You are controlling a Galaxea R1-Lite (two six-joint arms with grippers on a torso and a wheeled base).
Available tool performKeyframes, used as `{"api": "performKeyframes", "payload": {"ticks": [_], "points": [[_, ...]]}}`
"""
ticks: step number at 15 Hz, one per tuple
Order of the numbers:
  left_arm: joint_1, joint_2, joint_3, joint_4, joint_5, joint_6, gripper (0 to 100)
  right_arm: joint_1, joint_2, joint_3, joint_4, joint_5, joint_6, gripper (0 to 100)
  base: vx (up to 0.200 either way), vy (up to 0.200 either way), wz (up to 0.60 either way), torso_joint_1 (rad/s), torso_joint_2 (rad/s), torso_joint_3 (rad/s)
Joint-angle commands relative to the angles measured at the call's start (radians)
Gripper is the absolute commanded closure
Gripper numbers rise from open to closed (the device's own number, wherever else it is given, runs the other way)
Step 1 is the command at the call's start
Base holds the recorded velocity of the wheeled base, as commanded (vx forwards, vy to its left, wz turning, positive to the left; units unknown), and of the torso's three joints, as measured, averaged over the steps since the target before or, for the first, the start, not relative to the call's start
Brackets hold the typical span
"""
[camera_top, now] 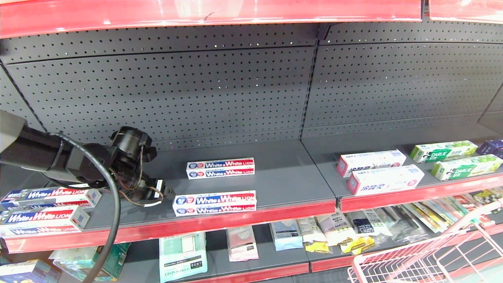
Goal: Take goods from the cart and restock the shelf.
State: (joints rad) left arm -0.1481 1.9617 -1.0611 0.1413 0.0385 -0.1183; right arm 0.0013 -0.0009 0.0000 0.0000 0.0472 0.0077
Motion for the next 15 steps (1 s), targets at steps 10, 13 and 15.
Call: {"api": "performKeyframes", "payload": {"ticks": [10, 13, 15], "points": [[-0.001, -0.001, 0.003, 0.0, -0.019, 0.0, 0, 0.0, 0.001, 0.0, 0.0, 0.0, 0.0, 0, 0.0, 0.0, 0.0, 0.0, 0.0, 0.0], [-0.001, -0.001, 0.001, 0.0, -0.019, -0.001, 0, 0.0, 0.001, 0.0, 0.0, 0.0, 0.0, 0, 0.0, 0.0, 0.0, 0.0, 0.0, 0.0], [-0.001, -0.001, 0.001, -0.002, -0.019, -0.001, 0, 0.0, 0.001, 0.0, 0.0, 0.0, 0.0, 0, 0.0, 0.0, 0.0, 0.0, 0.0, 0.0]]}}
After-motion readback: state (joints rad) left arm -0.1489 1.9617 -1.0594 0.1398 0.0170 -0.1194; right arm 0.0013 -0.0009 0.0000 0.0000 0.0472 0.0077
